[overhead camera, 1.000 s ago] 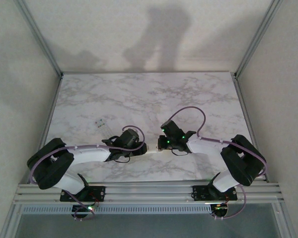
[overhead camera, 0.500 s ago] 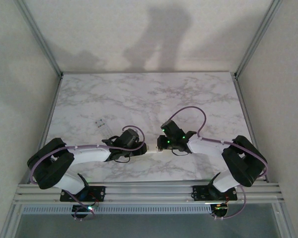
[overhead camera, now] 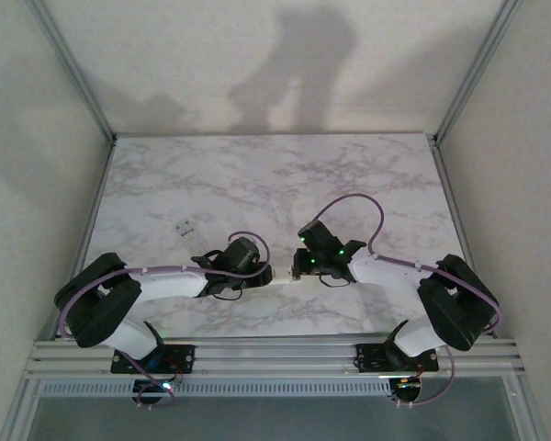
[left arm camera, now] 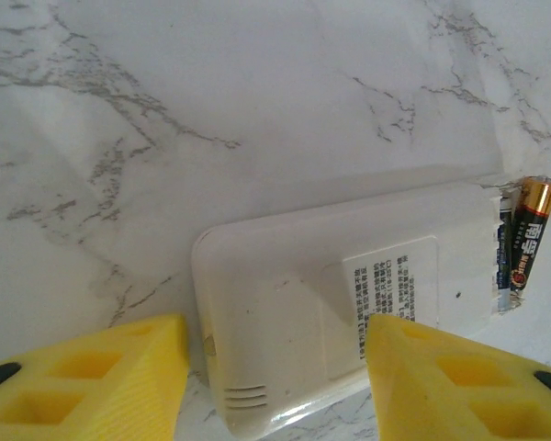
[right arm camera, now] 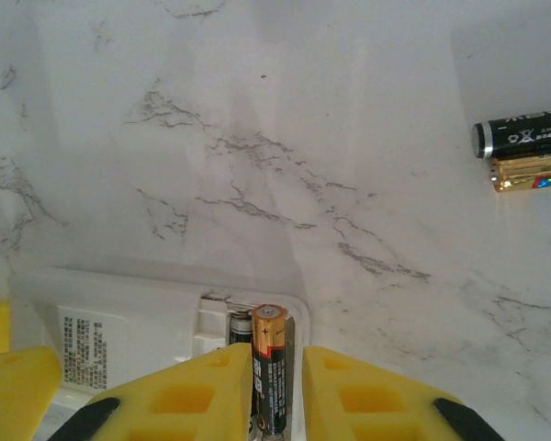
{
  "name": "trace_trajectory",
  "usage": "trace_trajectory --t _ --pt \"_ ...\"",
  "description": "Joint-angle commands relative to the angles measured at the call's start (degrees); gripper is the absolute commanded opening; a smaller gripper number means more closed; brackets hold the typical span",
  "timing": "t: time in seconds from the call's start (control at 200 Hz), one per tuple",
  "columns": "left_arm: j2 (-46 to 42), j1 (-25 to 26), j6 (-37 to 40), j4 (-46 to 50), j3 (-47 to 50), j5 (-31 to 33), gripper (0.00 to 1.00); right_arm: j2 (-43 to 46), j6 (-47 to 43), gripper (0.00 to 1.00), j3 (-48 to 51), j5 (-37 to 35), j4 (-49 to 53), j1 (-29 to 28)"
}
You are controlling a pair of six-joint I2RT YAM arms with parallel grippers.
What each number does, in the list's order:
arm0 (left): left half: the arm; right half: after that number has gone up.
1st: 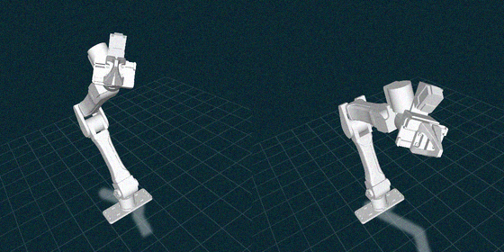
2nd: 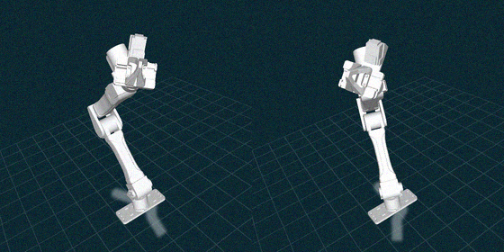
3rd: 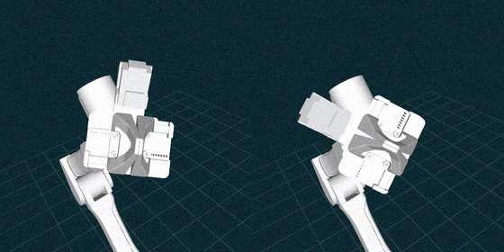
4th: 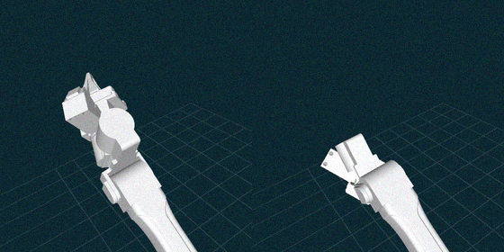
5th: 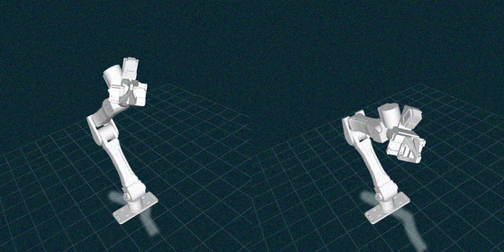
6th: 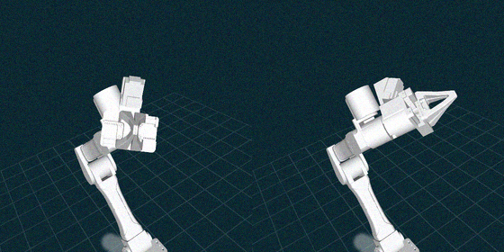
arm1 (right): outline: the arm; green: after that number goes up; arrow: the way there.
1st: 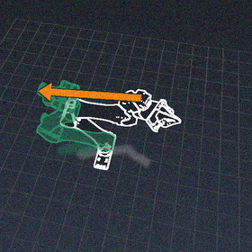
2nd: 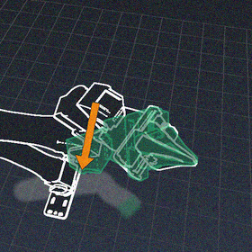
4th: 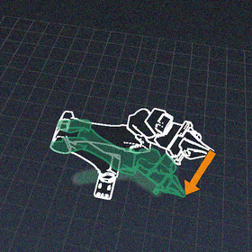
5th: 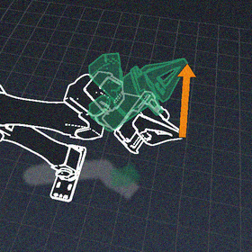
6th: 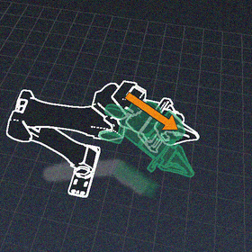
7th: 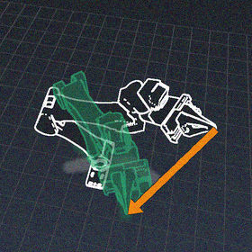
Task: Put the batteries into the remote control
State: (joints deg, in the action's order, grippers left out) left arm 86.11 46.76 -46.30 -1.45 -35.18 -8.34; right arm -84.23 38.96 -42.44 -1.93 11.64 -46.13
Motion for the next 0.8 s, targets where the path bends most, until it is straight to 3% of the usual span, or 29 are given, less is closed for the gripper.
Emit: trace_trajectory --t 0.0,0.796 --pt "2.62 0.95 0.67 -3.64 -1.29 -2.55 0.53 -1.75 -0.15 0.20 -1.27 0.42 0.30 -0.61" --pt "3.98 1.26 0.72 -4.05 -1.30 -2.62 0.50 -4.07 0.69 0.15 -1.51 2.21 0.21 -0.68"
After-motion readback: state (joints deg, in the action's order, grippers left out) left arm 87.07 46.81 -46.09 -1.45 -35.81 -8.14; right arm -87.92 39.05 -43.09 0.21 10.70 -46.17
